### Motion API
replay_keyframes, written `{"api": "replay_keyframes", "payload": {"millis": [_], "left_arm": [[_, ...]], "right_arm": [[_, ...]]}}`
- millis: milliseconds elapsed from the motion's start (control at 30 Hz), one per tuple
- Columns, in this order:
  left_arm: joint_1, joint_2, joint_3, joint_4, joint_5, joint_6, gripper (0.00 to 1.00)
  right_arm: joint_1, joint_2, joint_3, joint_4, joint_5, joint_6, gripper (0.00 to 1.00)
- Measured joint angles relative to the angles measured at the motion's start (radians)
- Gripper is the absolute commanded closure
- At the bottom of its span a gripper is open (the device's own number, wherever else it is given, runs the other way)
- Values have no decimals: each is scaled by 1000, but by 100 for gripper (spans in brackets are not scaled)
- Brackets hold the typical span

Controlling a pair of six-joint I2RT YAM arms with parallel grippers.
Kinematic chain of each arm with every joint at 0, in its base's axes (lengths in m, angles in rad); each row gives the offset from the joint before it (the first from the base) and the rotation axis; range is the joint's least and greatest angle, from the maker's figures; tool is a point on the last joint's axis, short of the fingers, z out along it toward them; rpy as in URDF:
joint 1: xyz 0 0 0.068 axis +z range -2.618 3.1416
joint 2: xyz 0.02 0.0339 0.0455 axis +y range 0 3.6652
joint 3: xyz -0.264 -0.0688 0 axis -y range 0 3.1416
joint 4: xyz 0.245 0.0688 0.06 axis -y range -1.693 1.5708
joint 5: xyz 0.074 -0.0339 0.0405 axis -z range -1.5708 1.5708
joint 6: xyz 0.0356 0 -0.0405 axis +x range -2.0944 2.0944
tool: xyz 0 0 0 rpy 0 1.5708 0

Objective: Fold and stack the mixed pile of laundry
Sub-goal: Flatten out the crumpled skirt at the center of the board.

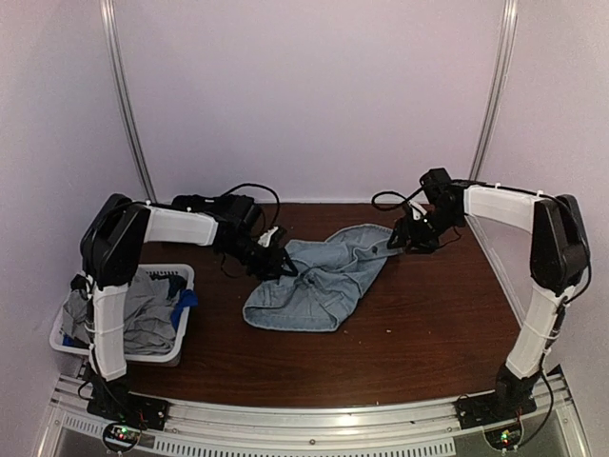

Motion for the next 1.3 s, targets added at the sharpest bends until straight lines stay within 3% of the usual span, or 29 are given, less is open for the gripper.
{"api": "replay_keyframes", "payload": {"millis": [167,333,733,900,967,1067,1300], "left_arm": [[34,-80,1,-74,-181,24,19],[59,-248,-35,-145,-317,86,3],[62,-541,-381,-243,-377,99,3],[55,-601,-423,-249,-389,90,3],[52,-610,-427,-249,-396,90,2],[30,-614,-427,-250,-427,105,2],[-106,-615,-428,-271,-542,171,2]], "right_arm": [[156,-220,-146,47,-5,3,29],[334,-197,-157,55,35,7,28],[564,94,102,-23,214,-5,33],[621,226,179,-51,285,-9,30],[641,262,190,-73,323,-11,37],[664,287,200,-98,410,-11,54],[668,235,143,-135,543,48,85]]}}
